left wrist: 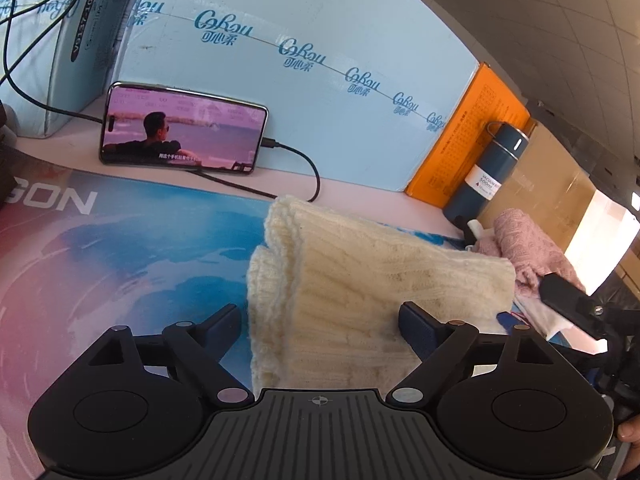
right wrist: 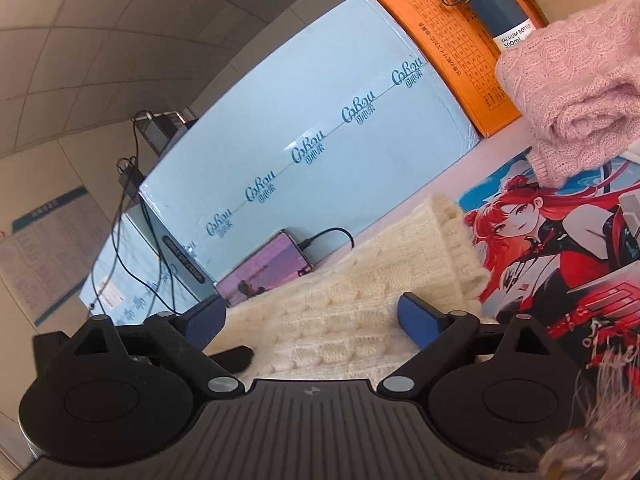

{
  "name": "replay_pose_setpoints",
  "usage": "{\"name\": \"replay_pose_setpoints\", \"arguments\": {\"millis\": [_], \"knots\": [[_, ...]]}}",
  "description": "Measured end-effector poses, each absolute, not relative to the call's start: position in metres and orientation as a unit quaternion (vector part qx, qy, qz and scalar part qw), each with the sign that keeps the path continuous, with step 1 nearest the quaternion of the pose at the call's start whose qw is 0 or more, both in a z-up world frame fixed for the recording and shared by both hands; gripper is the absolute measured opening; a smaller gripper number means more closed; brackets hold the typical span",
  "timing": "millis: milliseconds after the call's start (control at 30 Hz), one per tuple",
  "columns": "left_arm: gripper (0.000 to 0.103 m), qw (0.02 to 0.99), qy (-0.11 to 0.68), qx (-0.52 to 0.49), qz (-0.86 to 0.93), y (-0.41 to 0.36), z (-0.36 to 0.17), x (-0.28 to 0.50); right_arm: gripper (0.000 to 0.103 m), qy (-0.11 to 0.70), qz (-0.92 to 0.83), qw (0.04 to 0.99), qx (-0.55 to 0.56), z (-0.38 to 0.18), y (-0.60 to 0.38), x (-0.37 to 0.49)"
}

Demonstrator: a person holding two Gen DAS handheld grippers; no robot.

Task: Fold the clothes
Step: 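Grasp the folded cream sweater bundle with the right tool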

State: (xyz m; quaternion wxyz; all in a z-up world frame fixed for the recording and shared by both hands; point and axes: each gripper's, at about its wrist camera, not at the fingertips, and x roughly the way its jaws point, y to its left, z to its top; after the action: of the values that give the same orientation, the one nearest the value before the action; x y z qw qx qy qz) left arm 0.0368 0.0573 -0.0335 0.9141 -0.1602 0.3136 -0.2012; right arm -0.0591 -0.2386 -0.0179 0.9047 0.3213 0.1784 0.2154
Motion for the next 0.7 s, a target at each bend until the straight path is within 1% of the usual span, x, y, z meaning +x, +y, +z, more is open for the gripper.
{"name": "replay_pose_setpoints", "arguments": {"millis": [33, 100, 200, 333, 500, 567, 700], "knots": [[0.093, 0.916, 0.31, -0.158, -0.201, 0.057, -0.034, 0.036, 0.103, 0.172, 0.216, 0.902, 0.331, -0.016, -0.241, -0.063], [0.094, 0.919, 0.305, -0.151, -0.2, 0.057, -0.035, 0.035, 0.103, 0.157, 0.195, 0.905, 0.345, -0.014, -0.243, -0.078], [0.094, 0.918, 0.304, -0.158, -0.2, 0.058, -0.035, 0.035, 0.103, 0.16, 0.144, 0.898, 0.385, -0.022, -0.249, -0.102], [0.094, 0.913, 0.304, -0.184, -0.199, 0.063, -0.036, 0.035, 0.103, 0.193, 0.095, 0.868, 0.447, -0.03, -0.261, -0.124], [0.094, 0.913, 0.305, -0.188, -0.197, 0.062, -0.032, 0.03, 0.103, 0.233, 0.057, 0.861, 0.447, -0.03, -0.259, -0.126], [0.097, 0.912, 0.308, -0.185, -0.198, 0.06, -0.033, 0.027, 0.103, 0.248, 0.047, 0.858, 0.447, -0.033, -0.257, -0.123], [0.101, 0.916, 0.302, -0.167, -0.207, 0.056, -0.034, 0.019, 0.103, 0.292, 0.031, 0.847, 0.444, -0.046, -0.244, -0.103]]}}
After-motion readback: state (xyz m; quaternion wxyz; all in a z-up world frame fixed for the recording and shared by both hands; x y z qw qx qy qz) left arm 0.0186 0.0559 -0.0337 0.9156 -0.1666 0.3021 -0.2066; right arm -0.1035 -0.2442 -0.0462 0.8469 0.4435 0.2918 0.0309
